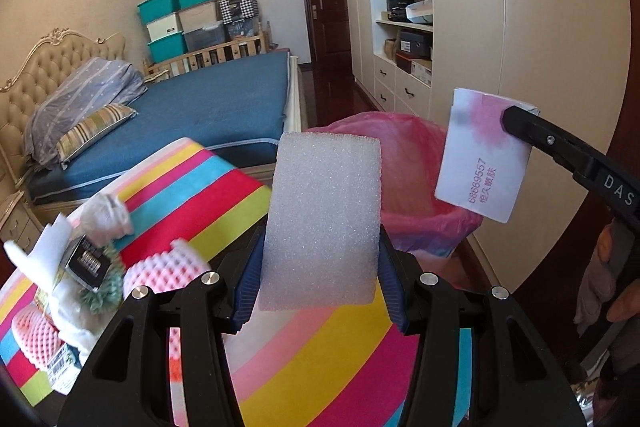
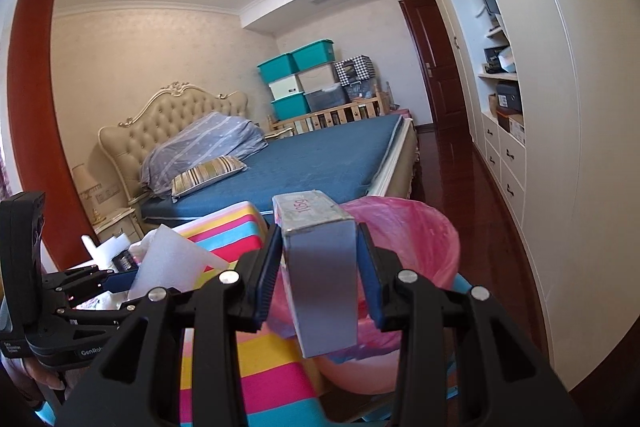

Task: Collect trash
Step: 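Open both tools over the wastebasket to drop the foam block and box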

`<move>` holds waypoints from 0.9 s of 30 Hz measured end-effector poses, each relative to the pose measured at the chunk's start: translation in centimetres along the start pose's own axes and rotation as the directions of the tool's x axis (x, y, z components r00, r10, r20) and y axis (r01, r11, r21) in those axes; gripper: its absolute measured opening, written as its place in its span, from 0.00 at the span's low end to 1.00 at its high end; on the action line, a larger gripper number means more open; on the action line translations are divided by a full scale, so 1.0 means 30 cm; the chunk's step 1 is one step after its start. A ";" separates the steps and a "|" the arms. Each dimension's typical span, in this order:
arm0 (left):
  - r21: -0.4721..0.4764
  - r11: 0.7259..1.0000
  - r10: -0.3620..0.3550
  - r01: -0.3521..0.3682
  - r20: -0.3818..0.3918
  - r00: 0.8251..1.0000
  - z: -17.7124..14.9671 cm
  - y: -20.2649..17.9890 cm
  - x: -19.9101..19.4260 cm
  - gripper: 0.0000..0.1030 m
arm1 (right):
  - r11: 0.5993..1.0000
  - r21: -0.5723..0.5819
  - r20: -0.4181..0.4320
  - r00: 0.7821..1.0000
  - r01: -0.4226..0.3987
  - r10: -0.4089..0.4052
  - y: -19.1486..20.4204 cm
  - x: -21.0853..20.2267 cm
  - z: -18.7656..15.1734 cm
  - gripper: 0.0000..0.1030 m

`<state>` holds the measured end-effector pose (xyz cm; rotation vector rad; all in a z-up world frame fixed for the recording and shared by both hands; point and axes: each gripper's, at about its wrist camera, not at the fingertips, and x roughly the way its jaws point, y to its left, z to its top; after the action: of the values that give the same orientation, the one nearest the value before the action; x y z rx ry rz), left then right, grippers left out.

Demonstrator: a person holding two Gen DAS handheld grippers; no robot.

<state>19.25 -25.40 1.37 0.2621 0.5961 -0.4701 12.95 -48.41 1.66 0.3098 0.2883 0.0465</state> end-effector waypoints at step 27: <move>-0.117 0.984 -0.132 0.136 0.044 0.990 0.229 -0.036 0.264 0.48 | 0.994 0.057 -0.018 0.995 0.095 -0.094 -0.188 0.105 0.004 0.72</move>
<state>27.73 -31.60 2.06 0.0993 0.6062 -0.5658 16.02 -53.54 -0.83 0.3532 0.3195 -0.0531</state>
